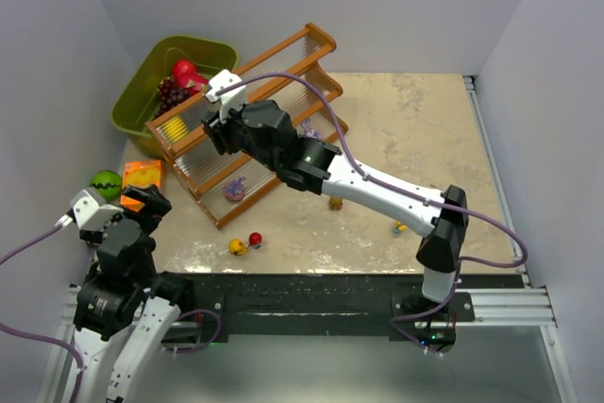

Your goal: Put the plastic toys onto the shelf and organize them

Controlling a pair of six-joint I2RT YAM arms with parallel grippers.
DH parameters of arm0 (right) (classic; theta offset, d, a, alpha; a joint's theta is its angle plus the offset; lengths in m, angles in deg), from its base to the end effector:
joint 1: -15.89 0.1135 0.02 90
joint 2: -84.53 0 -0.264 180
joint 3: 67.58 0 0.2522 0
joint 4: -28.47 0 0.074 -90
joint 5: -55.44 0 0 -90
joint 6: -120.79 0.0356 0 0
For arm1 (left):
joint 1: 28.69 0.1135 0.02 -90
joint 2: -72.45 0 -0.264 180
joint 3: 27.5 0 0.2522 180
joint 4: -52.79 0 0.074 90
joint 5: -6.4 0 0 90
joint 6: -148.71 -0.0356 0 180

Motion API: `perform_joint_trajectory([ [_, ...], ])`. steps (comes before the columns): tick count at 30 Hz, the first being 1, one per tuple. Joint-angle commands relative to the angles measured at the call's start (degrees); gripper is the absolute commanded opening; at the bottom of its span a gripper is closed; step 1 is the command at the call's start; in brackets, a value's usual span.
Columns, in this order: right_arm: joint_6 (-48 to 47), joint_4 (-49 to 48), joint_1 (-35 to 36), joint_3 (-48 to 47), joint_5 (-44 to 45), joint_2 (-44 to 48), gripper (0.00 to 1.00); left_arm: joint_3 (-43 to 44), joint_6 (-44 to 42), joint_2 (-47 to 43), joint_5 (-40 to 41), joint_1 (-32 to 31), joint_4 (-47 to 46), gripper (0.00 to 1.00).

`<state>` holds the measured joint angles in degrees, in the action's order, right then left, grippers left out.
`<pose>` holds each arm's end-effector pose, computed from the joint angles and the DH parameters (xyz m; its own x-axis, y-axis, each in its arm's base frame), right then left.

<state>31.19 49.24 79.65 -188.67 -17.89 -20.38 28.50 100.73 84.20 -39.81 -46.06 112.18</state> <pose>0.2028 0.3883 0.4302 -0.0405 -0.0670 -0.9969 -0.7326 0.6805 -0.0160 0.0440 0.0120 0.3172 0.0973 -0.5367 -0.8381 -0.4804 0.7122 -0.5119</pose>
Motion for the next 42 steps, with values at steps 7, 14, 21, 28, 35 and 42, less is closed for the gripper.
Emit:
perform_joint_trajectory([
  [7, -2.2, -1.7, -0.8, -11.8, -4.8, -7.8, 0.25, -0.6, 1.8, -0.6, 2.3, 0.2, -0.7, 1.0],
  [14, -0.8, -1.2, -0.7, -19.5, -4.2, -13.7, 0.25, -0.7, 2.0, -1.3, 2.3, 0.2, -0.5, 1.0],
  [21, 2.8, 2.7, -0.7, -26.6, -2.6, -19.4, 0.25, -0.7, 2.0, -2.0, 2.4, 0.2, -0.5, 1.0],
  [28, 4.0, 4.4, -0.8, -29.9, -1.6, -21.5, 0.25, -0.8, 1.8, -1.9, 2.3, 0.2, -0.6, 1.0],
  [35, 4.3, 5.7, -0.8, -31.2, -0.5, -22.7, 0.27, -0.8, 1.8, -2.1, 2.4, 0.2, -0.8, 1.0],
  [42, 5.1, 9.2, -0.7, -33.1, -0.8, -23.2, 0.3, -0.8, 1.7, -2.2, 2.4, 0.2, -0.8, 1.0],
])
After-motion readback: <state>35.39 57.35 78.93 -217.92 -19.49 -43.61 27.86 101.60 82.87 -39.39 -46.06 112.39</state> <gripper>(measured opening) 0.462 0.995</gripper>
